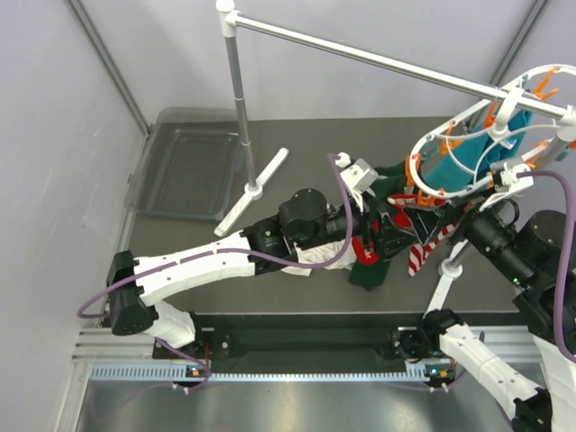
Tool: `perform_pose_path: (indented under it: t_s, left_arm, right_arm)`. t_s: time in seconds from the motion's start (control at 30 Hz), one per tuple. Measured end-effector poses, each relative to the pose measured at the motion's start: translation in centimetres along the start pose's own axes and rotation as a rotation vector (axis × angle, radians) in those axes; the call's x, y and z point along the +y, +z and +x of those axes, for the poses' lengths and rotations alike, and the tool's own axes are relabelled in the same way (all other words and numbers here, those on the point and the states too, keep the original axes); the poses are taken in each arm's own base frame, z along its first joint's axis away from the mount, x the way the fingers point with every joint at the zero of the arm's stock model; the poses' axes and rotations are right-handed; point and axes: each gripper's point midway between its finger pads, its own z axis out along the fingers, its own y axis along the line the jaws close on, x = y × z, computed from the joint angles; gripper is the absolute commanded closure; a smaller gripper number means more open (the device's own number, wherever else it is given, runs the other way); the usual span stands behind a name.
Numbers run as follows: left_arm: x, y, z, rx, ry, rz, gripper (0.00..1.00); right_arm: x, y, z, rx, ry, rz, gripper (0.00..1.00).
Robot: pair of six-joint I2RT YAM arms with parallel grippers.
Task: Clip the socks to the hanger
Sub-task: Clamp the sock onto the hanger, then adjust the hanger on the clothesline.
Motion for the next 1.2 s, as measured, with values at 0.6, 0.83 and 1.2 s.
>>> perform_pose_path:
  t_s: [0.6,0.83,1.2]
  left_arm:
    - [-3.6,-4.8,-1.7,0.099,0.116,0.113,0.01]
    - [-3.7,-7.1,-3.7,0.028,0.143,0.083,0.01]
    - [-2.2,-7.0,-1.6,0.071,0.111,0.032,0.02]
  right_arm:
    - [-2.0,-4.2,-0.8,-0.048,0.0,0.14,0.0]
    - [-1.8,-4.6,-1.2,-0.064,0.035,0.138,0.0]
    - [0.0,-6.1,-3.2,-0.12,0.156,0.08,0.0]
